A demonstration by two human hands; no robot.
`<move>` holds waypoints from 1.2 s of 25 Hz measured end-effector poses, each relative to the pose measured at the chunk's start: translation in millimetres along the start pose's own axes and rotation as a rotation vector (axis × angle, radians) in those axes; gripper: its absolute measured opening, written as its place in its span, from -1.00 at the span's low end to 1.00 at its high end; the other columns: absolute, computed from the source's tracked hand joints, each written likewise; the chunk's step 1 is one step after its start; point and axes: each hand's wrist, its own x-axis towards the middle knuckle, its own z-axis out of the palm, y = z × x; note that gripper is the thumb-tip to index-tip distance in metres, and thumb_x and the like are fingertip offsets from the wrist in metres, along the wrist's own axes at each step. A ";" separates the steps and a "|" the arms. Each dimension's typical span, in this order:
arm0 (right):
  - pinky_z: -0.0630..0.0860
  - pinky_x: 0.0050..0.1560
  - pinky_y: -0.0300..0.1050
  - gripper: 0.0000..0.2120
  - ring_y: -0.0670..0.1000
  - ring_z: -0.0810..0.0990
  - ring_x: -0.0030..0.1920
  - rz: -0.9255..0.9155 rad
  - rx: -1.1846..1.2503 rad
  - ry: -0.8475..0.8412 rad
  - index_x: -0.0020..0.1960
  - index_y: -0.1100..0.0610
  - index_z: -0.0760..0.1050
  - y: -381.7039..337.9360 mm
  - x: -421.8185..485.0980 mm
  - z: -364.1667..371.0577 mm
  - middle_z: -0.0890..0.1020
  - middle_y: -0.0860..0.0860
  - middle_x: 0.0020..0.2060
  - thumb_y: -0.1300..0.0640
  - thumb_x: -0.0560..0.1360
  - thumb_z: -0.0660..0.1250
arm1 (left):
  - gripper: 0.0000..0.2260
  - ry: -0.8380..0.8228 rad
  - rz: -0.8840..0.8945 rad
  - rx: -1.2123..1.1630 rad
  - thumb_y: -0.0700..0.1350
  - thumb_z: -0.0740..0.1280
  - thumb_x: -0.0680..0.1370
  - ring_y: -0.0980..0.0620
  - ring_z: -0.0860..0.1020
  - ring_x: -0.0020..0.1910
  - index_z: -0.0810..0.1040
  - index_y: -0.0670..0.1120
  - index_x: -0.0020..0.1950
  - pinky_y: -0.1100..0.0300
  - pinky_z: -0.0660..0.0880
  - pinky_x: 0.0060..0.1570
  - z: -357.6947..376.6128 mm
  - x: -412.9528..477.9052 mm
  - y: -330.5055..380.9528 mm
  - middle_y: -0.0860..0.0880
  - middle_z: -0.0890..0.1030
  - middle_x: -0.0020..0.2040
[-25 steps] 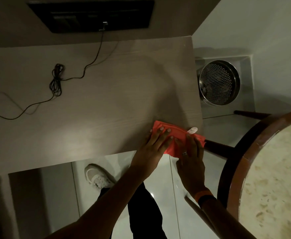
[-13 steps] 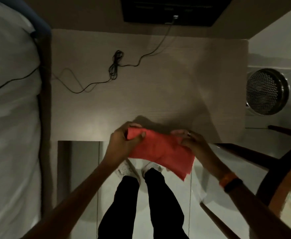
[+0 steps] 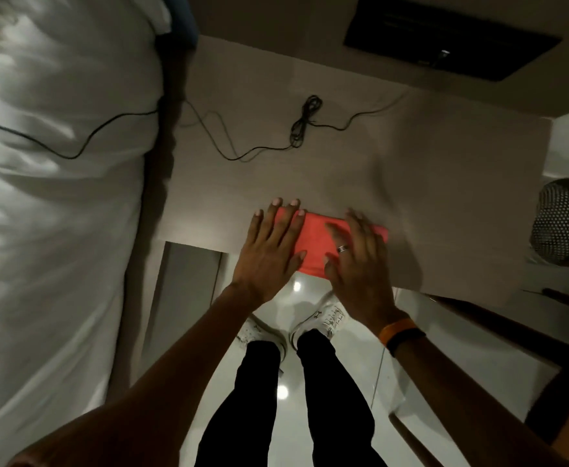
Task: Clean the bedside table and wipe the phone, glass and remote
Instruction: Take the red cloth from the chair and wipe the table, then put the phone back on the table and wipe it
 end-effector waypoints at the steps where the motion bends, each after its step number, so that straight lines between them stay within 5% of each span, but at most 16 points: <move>1: 0.21 0.54 0.28 -0.47 0.20 0.16 0.62 -0.005 -0.038 -0.082 0.58 0.14 0.26 -11.5 1.7 5.6 0.20 0.19 0.61 -0.01 0.65 0.11 | -0.36 0.005 -0.021 -0.009 0.19 0.06 0.68 -0.18 -0.06 0.65 0.04 -0.15 0.65 -0.22 0.05 0.57 0.3 -7.8 -5.4 -0.15 0.02 0.67; 4: 0.23 0.54 0.29 -0.42 0.20 0.06 0.65 -0.030 -0.060 -0.129 0.62 0.12 0.14 -52.5 19.0 -2.1 0.08 0.19 0.64 -0.06 0.66 0.06 | -0.37 0.133 -0.118 -0.134 0.14 0.08 0.70 -0.14 -0.13 0.65 -0.03 -0.14 0.66 -0.15 -0.05 0.61 -26.0 -28.6 -16.7 -0.13 -0.07 0.67; 8: 0.32 0.54 0.16 -0.56 0.09 0.16 0.62 -0.245 0.316 0.007 0.53 0.11 0.29 -156.3 63.1 -49.9 0.12 0.12 0.63 0.11 0.67 0.22 | -0.48 0.469 -0.351 -0.288 -0.06 0.24 0.67 -0.14 0.08 0.64 0.22 -0.16 0.61 -0.13 0.14 0.57 -99.8 -78.9 -53.4 -0.17 0.18 0.63; 13: 0.40 0.39 -0.30 -0.70 -0.02 0.50 0.35 -0.531 0.638 0.135 0.34 0.22 0.54 -320.1 121.1 -102.7 0.47 0.14 0.37 0.29 0.61 0.30 | -0.56 1.028 -0.778 -0.348 -0.14 0.26 0.64 -0.14 0.24 0.56 0.36 -0.19 0.52 -0.09 0.17 0.55 -198.2 -153.3 -122.0 -0.22 0.29 0.56; 16: 0.51 0.35 -0.03 -0.67 0.03 0.56 0.30 -0.623 0.640 -0.037 0.37 0.13 0.51 -410.4 162.3 -105.2 0.54 0.07 0.32 0.19 0.61 0.29 | -0.53 1.340 -1.089 -0.476 -0.10 0.24 0.67 -0.07 0.17 0.58 0.28 -0.19 0.56 0.02 0.13 0.57 -229.6 -188.8 -181.3 -0.20 0.20 0.58; 18: 0.46 0.40 0.08 -0.60 0.09 0.51 0.38 -0.597 0.578 -0.208 0.46 0.13 0.43 -461.1 187.0 -95.6 0.52 0.09 0.40 0.11 0.64 0.25 | -0.46 1.388 -1.246 -0.772 -0.03 0.25 0.66 0.00 0.25 0.54 0.20 -0.12 0.60 0.14 0.15 0.56 -237.1 -202.9 -225.6 -0.12 0.26 0.56; 21: 0.42 0.38 0.10 -0.59 0.22 0.44 0.42 -0.544 0.333 -0.323 0.47 0.11 0.41 -514.6 205.8 -81.9 0.56 0.17 0.36 -0.01 0.68 0.13 | -0.40 1.365 -1.239 -1.244 0.12 0.34 0.53 0.03 0.59 0.26 0.33 -0.07 0.52 -0.01 0.51 0.35 -236.9 -210.3 -275.3 -0.04 0.58 0.32; 26: 0.34 0.31 0.17 -0.63 0.17 0.44 0.35 -0.481 0.451 -0.201 0.48 0.04 0.41 -503.5 177.5 -94.2 0.65 0.10 0.22 0.11 0.70 0.14 | -0.57 1.345 -1.083 -1.117 -0.07 0.36 0.60 0.18 0.60 0.11 0.42 -0.17 0.43 0.28 0.54 0.14 -244.8 -209.9 -242.2 -0.10 0.62 0.28; 30: 0.51 0.32 0.19 -0.60 0.12 0.60 0.28 -0.332 0.877 0.022 0.47 0.12 0.46 -410.6 136.0 -133.1 0.65 0.16 0.21 0.13 0.64 0.24 | -0.48 1.195 -0.888 -0.947 -0.17 0.36 0.62 0.03 0.57 0.29 0.30 -0.17 0.55 0.19 0.51 0.24 -268.4 -193.6 -172.7 -0.07 0.56 0.37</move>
